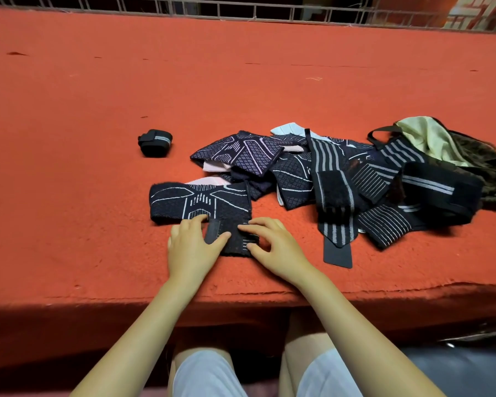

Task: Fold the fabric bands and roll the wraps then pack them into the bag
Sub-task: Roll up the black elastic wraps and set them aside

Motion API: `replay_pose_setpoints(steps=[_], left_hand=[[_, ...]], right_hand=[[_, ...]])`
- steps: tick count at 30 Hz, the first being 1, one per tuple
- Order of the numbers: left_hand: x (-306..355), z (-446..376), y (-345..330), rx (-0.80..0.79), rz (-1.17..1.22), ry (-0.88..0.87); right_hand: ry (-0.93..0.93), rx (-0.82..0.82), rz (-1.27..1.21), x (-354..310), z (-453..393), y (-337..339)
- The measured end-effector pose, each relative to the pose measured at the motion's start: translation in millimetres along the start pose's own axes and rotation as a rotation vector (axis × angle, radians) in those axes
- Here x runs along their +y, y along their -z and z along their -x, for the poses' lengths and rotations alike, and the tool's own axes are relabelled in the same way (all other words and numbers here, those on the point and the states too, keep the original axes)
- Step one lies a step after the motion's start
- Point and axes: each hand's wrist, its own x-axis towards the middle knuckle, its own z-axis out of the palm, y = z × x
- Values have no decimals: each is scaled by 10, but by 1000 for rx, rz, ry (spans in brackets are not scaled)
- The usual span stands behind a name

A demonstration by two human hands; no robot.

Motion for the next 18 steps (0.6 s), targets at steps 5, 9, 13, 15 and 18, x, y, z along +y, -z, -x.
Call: replay_pose_setpoints(steps=[5, 9, 13, 15, 18], left_hand=[[54, -12, 11, -101, 106, -17], [67, 30, -1, -73, 364, -68], [82, 70, 5, -92, 421, -180], [71, 45, -26, -105, 393, -187], [59, 8, -78, -121, 329, -182]], right_hand=[[17, -40, 68, -2, -22, -7], [7, 15, -29, 36, -25, -12], [-10, 57, -63, 64, -36, -20], [-21, 58, -69, 65, -34, -25], [-18, 53, -68, 66, -31, -24]])
